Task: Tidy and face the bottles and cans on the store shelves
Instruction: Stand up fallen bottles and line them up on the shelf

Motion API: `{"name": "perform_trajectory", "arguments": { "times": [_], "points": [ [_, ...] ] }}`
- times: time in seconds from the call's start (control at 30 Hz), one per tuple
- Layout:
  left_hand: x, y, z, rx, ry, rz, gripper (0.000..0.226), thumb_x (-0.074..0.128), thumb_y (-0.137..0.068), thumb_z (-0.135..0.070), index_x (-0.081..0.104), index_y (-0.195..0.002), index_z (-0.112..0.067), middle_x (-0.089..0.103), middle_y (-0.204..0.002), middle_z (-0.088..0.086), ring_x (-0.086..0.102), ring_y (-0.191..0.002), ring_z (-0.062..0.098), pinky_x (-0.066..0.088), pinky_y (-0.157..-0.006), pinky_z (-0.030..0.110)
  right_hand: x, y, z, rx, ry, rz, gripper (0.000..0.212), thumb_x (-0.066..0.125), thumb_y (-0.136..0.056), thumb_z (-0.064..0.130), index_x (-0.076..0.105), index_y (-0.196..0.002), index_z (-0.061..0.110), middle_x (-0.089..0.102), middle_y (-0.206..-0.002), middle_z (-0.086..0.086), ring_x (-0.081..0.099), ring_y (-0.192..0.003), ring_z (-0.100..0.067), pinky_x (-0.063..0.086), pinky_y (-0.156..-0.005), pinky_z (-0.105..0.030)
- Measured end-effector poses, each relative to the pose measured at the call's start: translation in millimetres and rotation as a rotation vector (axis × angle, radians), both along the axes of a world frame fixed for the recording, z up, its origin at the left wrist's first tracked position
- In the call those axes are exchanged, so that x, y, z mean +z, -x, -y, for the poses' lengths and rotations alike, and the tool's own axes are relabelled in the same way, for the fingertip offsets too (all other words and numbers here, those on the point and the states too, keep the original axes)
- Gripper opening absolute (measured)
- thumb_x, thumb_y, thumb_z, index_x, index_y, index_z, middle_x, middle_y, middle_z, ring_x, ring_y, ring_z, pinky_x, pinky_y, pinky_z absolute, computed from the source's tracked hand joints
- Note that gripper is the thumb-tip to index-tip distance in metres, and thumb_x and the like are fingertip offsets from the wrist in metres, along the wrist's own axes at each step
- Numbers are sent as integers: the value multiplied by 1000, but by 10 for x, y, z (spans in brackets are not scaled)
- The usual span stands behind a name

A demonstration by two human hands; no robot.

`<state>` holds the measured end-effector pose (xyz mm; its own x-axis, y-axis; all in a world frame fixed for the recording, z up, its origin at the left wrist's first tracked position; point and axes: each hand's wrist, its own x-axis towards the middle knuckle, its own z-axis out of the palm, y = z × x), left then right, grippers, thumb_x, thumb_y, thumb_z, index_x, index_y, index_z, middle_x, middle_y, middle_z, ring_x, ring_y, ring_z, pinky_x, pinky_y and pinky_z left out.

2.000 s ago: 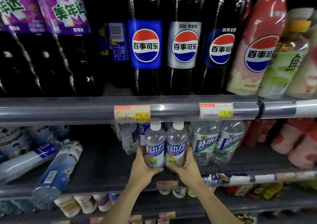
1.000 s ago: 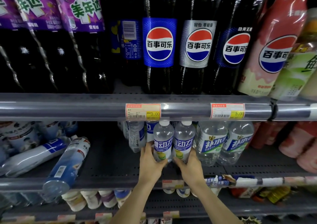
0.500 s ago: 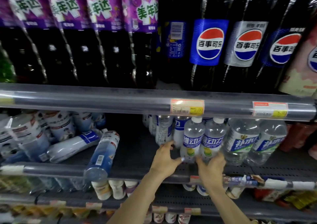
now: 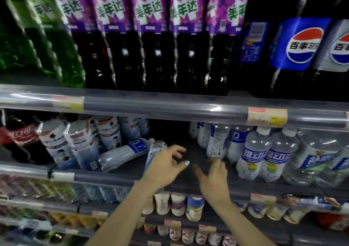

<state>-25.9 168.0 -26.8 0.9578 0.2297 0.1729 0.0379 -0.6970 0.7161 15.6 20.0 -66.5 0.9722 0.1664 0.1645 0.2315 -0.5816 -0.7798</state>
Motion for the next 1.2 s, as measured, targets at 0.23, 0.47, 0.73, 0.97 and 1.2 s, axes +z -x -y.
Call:
{"name": "perform_trajectory", "arguments": {
  "times": [0.23,0.47,0.73,0.97,1.2],
  "points": [
    [-51,322,-932,299,-117,30,37,69,-81,-26,60,-115,-17,66,-108,4,62,-95,20,45,-72,26,140,-2,-766,184,13,-153,65,58,-84,48,36,-130,7,40,-133,-14,39,-123,-29,37,-95,-35],
    [-209,369,-1530,393,-405,-166,60,64,-81,-42,47,-132,-16,53,-127,9,51,-114,31,47,-89,42,131,-94,-1254,173,-33,-480,89,63,-74,58,21,-135,9,34,-143,-16,43,-125,-31,38,-88,-32],
    [-384,89,-1649,374,-520,-398,71,62,-77,-56,42,-131,-14,49,-130,9,48,-118,29,42,-93,41,-9,-156,-1394,84,-76,-720,88,74,-69,44,32,-135,6,50,-129,-10,56,-107,-25,46,-77,-30],
    [-364,-147,-1587,369,-738,-597,75,62,-74,-60,46,-131,-15,39,-138,10,37,-125,29,36,-97,41,-29,-172,-1274,62,-314,-757,51,76,-71,30,34,-98,18,52,-82,3,59,-69,-11,45,-42,-20],
    [-355,-242,-1587,312,-787,-592,67,70,-72,-54,50,-125,-17,58,-123,6,51,-114,24,43,-87,33,-33,-169,-1078,70,-385,-662,45,81,-65,18,51,-97,12,66,-91,-7,69,-74,-18,51,-48,-22]
  ]
}}
